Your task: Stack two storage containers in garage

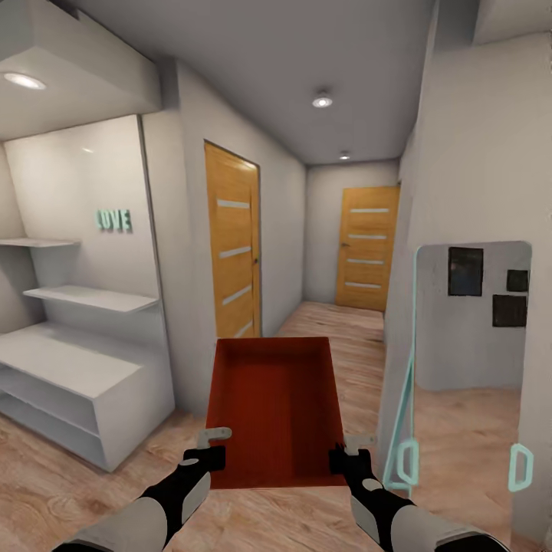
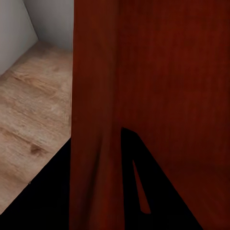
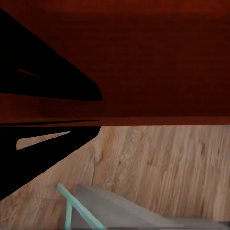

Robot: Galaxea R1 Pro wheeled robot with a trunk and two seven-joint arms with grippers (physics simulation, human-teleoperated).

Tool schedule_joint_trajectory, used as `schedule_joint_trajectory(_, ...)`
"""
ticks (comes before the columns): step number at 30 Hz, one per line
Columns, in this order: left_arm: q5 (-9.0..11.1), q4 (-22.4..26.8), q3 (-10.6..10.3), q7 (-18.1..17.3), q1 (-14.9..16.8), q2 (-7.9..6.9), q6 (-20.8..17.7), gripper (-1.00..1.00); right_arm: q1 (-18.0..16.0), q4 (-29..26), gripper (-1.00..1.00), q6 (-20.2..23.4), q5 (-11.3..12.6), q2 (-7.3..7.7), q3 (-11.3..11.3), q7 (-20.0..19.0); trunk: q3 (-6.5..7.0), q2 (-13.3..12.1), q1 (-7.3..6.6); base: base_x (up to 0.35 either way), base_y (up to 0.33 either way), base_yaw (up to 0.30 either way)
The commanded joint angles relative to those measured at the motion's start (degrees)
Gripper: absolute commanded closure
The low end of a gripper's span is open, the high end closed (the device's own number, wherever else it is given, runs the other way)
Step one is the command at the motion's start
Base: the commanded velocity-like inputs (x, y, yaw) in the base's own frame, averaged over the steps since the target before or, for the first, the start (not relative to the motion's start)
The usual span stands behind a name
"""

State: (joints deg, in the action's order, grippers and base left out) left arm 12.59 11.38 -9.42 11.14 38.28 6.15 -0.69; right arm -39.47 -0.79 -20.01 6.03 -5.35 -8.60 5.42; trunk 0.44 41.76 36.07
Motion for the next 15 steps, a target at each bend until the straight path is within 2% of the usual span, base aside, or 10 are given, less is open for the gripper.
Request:
schedule_joint_trajectory(1,-0.37,1.62,4.59,0.73,0.04,-2.9,1.66,1.0,0.0,0.79,1.0,-0.29,1.0,-0.02,1.48,0.03,-0.01,0.02,0.05,0.322,0.165,-0.233)
schedule_joint_trajectory(15,-0.37,1.62,4.55,0.73,0.04,-2.9,1.66,1.0,0.0,0.79,1.0,-0.29,1.0,-0.02,1.48,0.03,-0.01,0.02,0.05,0.322,0.167,-0.233)
